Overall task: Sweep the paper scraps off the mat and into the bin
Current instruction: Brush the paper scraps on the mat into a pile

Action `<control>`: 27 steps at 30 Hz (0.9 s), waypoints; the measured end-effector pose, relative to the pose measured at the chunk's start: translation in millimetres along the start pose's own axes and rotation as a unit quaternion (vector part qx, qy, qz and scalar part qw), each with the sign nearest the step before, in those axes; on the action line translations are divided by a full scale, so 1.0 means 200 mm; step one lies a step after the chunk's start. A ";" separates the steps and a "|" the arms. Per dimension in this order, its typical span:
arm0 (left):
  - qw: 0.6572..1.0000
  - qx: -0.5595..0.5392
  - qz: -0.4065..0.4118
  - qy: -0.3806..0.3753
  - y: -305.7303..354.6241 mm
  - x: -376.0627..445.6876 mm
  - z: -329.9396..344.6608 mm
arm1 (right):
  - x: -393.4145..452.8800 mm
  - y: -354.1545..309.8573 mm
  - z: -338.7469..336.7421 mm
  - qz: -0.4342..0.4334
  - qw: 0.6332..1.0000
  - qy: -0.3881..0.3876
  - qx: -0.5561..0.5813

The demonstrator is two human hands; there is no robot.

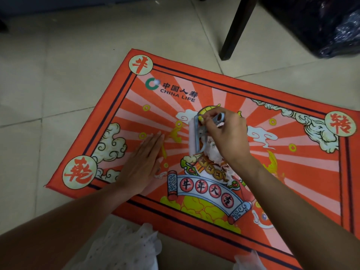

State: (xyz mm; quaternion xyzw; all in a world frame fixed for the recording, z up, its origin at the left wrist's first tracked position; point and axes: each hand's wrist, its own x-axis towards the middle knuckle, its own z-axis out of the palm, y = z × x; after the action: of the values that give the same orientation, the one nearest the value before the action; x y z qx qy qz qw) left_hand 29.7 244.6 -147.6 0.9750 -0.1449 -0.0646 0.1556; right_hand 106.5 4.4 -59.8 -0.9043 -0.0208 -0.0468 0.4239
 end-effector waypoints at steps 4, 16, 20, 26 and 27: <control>1.000 -0.006 0.008 0.008 0.02 0.01 0.00 | 0.00 0.04 -0.06 -0.008 1.000 0.002 -0.013; 0.999 -0.011 0.041 -0.016 0.12 0.05 0.01 | 0.00 0.09 -0.12 0.008 1.000 0.012 0.009; 0.998 -0.018 0.058 -0.027 0.20 0.07 0.03 | 0.00 0.10 -0.14 0.018 0.999 0.012 0.027; 0.999 -0.007 0.047 -0.021 0.25 0.10 0.06 | -0.01 0.10 -0.21 0.061 0.993 -0.001 0.098; 0.999 -0.007 0.046 -0.022 0.24 0.10 0.06 | -0.02 0.09 -0.23 0.062 0.992 -0.010 0.106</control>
State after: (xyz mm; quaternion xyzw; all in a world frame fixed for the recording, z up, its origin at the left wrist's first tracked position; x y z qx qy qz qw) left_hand 33.2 190.7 -145.5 0.9646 -0.1926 -0.0796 0.1615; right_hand 101.2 -42.3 -45.0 -0.8541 0.0258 -0.0086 0.5194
